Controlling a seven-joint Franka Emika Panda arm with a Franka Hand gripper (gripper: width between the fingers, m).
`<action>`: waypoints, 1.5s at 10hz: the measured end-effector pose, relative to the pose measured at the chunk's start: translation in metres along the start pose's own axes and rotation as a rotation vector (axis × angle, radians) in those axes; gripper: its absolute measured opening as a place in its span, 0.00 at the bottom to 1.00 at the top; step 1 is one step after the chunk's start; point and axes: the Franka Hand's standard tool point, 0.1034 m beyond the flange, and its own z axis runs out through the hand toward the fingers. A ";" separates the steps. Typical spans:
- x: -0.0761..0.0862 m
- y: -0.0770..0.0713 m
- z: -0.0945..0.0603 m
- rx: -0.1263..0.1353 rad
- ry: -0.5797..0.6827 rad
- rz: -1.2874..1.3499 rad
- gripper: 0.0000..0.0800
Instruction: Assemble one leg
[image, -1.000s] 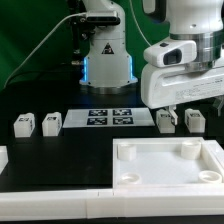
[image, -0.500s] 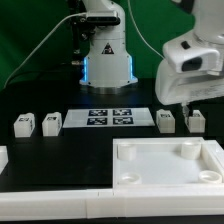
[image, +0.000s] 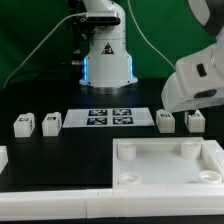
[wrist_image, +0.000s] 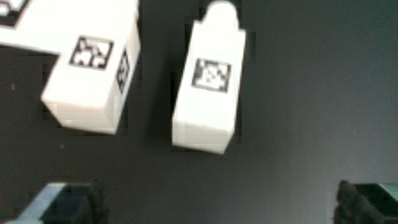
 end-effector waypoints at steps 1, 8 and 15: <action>0.007 0.000 -0.001 0.004 -0.002 -0.001 0.81; 0.001 -0.004 0.054 -0.020 -0.054 0.085 0.81; 0.000 -0.001 0.071 -0.020 -0.071 0.097 0.81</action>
Offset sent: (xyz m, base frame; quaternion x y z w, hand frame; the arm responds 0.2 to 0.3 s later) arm -0.0382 0.0010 -0.0175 -0.0041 -0.0373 0.0701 0.9968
